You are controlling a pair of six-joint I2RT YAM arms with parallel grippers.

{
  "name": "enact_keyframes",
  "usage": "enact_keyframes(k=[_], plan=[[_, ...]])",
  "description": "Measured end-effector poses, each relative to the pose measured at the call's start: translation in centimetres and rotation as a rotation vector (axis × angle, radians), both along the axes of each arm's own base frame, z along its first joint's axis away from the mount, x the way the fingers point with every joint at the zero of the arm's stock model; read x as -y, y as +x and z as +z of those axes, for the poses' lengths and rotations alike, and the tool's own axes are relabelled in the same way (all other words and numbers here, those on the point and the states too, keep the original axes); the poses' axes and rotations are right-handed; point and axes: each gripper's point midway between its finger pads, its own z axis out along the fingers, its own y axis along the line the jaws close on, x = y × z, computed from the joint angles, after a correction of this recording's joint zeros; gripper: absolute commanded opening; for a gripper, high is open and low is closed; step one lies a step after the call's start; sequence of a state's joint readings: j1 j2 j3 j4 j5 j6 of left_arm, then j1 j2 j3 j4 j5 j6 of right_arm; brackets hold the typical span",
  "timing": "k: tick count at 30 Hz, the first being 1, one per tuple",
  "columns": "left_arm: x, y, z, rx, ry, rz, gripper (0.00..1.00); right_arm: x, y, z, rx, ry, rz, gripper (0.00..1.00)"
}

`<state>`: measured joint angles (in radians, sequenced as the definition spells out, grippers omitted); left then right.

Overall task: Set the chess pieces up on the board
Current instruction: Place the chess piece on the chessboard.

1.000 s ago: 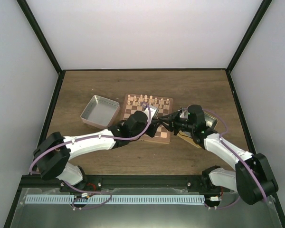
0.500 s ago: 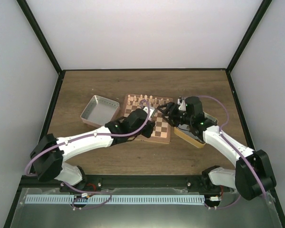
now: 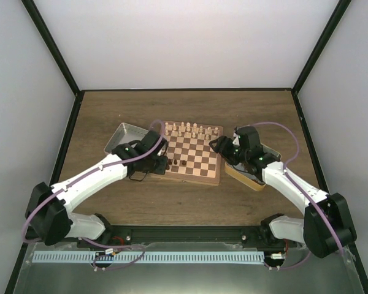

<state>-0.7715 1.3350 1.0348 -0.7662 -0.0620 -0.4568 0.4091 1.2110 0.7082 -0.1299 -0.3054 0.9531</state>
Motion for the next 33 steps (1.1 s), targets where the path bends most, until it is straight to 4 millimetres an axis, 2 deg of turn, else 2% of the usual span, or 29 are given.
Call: enact_keyframes(k=[6,13,19,24,33], plan=[[-2.7,1.0,-3.3,-0.117,0.069,0.059,0.11,0.4,0.0,-0.4,-0.003,-0.03,-0.008,0.67],[-3.5,1.6,-7.2,-0.239,0.115,0.04,0.12,0.7,0.1,-0.3,0.007,-0.042,-0.021,0.67],[-2.3,2.3,-8.2,-0.263,0.093,0.0,0.12,1.0,0.1,0.1,0.024,-0.044,-0.034,0.66],[-1.8,3.1,-8.3,-0.247,0.091,-0.009,0.15,1.1,0.1,-0.1,0.022,-0.049,-0.039,0.67],[-1.7,3.7,-8.7,-0.24,0.104,-0.011,0.32,1.2,-0.1,-0.6,0.012,-0.054,-0.04,0.67]])
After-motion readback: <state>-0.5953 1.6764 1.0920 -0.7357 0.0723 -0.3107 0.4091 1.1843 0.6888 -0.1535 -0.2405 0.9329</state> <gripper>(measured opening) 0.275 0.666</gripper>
